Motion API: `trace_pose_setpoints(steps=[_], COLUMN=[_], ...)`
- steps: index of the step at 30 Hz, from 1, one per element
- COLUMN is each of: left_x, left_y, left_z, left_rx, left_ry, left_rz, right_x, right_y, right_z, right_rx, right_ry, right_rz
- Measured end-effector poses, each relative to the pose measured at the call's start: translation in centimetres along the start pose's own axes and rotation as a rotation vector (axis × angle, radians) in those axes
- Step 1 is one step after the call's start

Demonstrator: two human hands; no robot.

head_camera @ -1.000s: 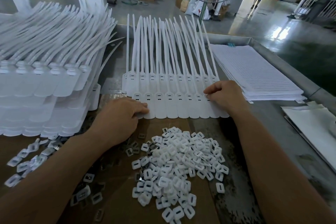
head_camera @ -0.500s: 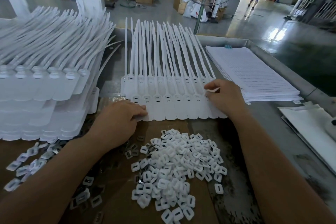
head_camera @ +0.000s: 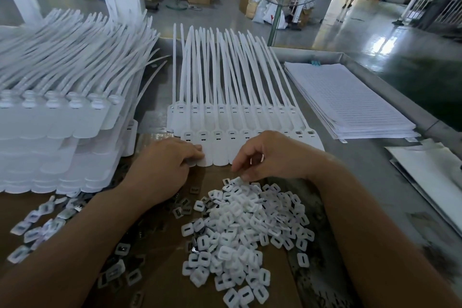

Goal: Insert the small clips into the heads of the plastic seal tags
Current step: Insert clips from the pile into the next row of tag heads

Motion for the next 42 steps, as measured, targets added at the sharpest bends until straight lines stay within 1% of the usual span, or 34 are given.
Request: trace_pose_setpoints(steps=[4, 15, 19, 21, 24, 28, 32, 37, 39, 42], left_x=[0.0, 0.0, -0.1, 0.0, -0.1, -0.1, -0.3, -0.2, -0.2, -0.2], left_y=[-0.1, 0.0, 0.0, 0.0, 0.0, 0.1, 0.2, 0.2, 0.2, 0.2], left_z=[-0.1, 0.0, 0.0, 0.0, 0.0, 0.1, 0.1, 0.2, 0.2, 0.2], left_rx=[0.014, 0.009, 0.006, 0.003, 0.001, 0.002, -0.003, -0.003, 0.007, 0.008], left_ry=[-0.007, -0.013, -0.013, -0.015, -0.013, -0.024, -0.028, -0.026, -0.024, -0.024], left_rz=[0.003, -0.002, 0.005, 0.006, 0.003, 0.006, 0.010, 0.012, 0.008, 0.001], right_x=[0.4, 0.4, 0.4, 0.2, -0.3, -0.8, -1.8, -3.4, -3.7, -3.6], right_y=[-0.7, -0.8, -0.6, -0.2, 0.6, 1.9, 3.2, 4.8, 5.1, 5.1], right_z=[-0.1, -0.3, -0.2, 0.0, 0.6, 2.0, 4.2, 6.7, 7.3, 7.9], right_rx=[-0.031, -0.077, -0.009, 0.009, 0.039, 0.127, 0.179, 0.256, 0.255, 0.243], right_ry=[-0.023, -0.045, -0.023, -0.014, -0.020, -0.068, -0.161, -0.257, -0.280, -0.317], right_rz=[-0.041, -0.076, -0.028, 0.026, 0.152, 0.368, 0.562, 0.876, 0.940, 0.947])
Point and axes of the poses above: each hand's wrist, its own x-axis towards the middle knuckle, its own y-axis out of the back of the hand, z = x × y, the point moved 1 cm from there along x, towards the middle knuckle, and after that the axes turned 7 degrees about -z, right-handed, at the moved point
